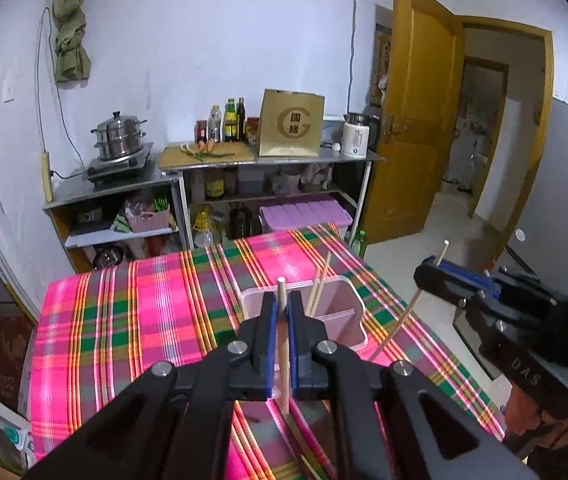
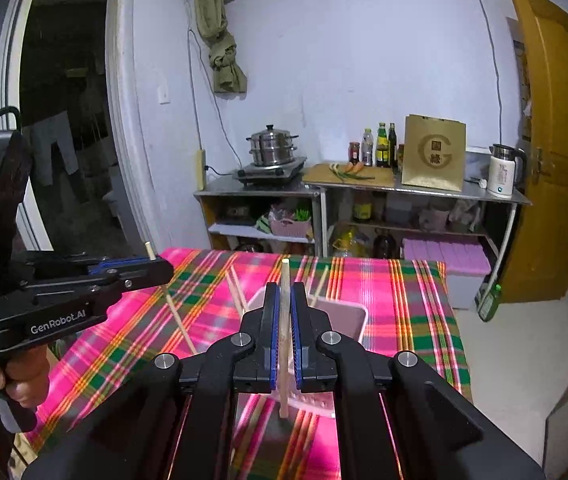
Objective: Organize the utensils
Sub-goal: 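Lift both held chopsticks and carry them over the pink basket, then lower the chopsticks into the basket and open both grippers, then move both open grippers back down to the chopsticks on the cloth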
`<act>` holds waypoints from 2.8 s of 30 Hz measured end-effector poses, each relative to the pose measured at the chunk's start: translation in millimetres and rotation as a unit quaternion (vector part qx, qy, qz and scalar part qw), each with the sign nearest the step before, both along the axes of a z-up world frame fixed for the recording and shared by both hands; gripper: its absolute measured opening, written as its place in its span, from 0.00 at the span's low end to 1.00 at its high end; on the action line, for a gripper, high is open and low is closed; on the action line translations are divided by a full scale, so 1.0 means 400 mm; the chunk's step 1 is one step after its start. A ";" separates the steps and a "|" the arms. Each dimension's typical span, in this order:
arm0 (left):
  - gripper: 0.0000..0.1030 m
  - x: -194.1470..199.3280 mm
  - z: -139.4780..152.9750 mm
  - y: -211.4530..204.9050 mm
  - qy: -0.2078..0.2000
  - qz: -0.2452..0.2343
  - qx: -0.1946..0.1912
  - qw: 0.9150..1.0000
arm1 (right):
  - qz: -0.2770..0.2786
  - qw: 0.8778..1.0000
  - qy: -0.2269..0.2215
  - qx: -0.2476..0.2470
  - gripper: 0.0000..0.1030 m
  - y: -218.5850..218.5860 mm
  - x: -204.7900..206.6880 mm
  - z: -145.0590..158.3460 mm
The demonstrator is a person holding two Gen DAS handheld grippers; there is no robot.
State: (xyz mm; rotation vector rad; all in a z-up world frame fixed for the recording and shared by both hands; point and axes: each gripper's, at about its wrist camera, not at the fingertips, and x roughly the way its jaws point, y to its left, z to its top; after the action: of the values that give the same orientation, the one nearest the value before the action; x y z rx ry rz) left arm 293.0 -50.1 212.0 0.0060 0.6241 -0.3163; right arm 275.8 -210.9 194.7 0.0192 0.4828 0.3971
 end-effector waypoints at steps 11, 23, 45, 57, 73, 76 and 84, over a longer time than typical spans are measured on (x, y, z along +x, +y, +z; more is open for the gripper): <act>0.06 0.104 0.023 -0.011 -0.012 -0.003 0.002 1.000 | -0.002 1.000 -0.014 0.018 0.05 0.012 0.110 0.031; 0.06 0.151 -0.069 -0.017 0.009 -0.005 0.002 1.000 | 0.009 1.000 0.016 0.022 0.05 0.049 0.184 -0.072; 0.06 0.179 -0.217 0.001 0.064 0.011 -0.003 0.998 | 0.001 0.996 0.085 0.006 0.05 0.047 0.216 -0.215; 0.19 0.094 -0.186 0.050 0.048 0.025 -0.018 0.998 | -0.007 0.998 0.067 0.016 0.18 0.010 0.134 -0.179; 0.19 -0.245 -0.277 0.119 0.025 0.039 -0.033 0.998 | -0.011 0.998 0.054 0.026 0.18 -0.073 -0.206 -0.241; 0.19 -0.308 -0.305 0.120 0.025 0.037 -0.029 0.999 | -0.008 0.998 0.055 0.025 0.18 -0.076 -0.267 -0.262; 0.19 -0.439 -0.390 0.137 0.044 0.047 -0.031 0.997 | -0.004 0.997 0.073 0.030 0.18 -0.086 -0.375 -0.319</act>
State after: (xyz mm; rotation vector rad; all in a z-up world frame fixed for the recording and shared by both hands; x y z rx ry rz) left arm 117.5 4.6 56.0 -0.0978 0.6990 -0.2460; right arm 125.7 -245.4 67.0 0.1080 0.6151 0.4046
